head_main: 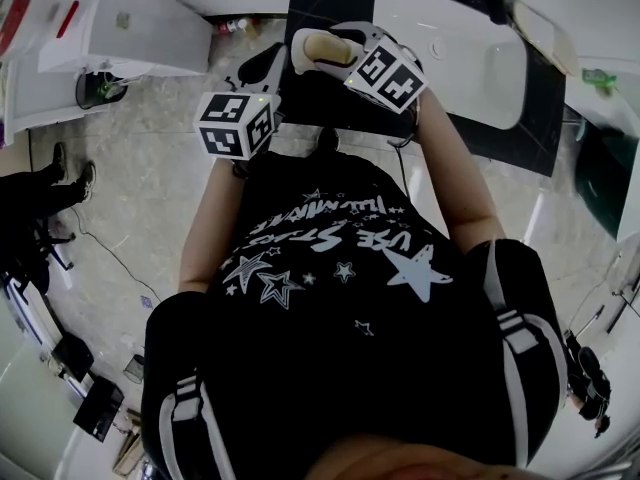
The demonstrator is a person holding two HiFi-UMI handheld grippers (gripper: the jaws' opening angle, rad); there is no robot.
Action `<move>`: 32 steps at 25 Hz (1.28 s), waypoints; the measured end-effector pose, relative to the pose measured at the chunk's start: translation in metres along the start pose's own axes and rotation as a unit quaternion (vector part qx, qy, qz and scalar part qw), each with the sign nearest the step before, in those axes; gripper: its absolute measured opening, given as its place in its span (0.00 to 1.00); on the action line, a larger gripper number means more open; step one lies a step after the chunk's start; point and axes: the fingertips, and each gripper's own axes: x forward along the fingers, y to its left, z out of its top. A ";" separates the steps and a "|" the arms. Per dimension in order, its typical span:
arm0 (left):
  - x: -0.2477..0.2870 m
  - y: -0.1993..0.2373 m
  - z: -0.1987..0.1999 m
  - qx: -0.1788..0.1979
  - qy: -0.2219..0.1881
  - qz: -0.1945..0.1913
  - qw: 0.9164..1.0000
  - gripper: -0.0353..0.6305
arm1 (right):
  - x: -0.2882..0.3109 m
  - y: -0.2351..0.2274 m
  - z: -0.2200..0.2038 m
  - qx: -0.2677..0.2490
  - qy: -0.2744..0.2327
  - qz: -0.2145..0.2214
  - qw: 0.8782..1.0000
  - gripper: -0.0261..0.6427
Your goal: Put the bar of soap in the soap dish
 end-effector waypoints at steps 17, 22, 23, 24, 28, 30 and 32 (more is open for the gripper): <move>-0.045 0.035 0.014 0.022 -0.008 -0.062 0.998 0.07 | -0.005 0.019 0.060 0.107 -0.084 -0.072 0.988 0.43; -0.064 0.049 0.014 0.027 -0.007 -0.101 0.994 0.07 | 0.001 0.039 0.078 0.150 -0.094 -0.099 0.979 0.43; -0.067 0.050 0.014 0.029 -0.008 -0.110 0.993 0.07 | 0.001 0.043 0.081 0.161 -0.098 -0.105 0.976 0.41; -0.070 0.052 0.015 0.031 -0.009 -0.119 0.992 0.07 | 0.002 0.047 0.084 0.172 -0.103 -0.110 0.973 0.39; -0.086 0.062 0.014 0.037 -0.010 -0.145 0.989 0.07 | 0.007 0.066 0.097 0.202 -0.115 -0.129 0.964 0.35; -0.093 0.065 0.015 0.042 -0.011 -0.163 0.986 0.07 | 0.009 0.076 0.102 0.214 -0.115 -0.139 0.960 0.34; -0.101 0.066 0.015 0.050 -0.011 -0.183 0.982 0.07 | 0.012 0.087 0.106 0.229 -0.117 -0.147 0.955 0.34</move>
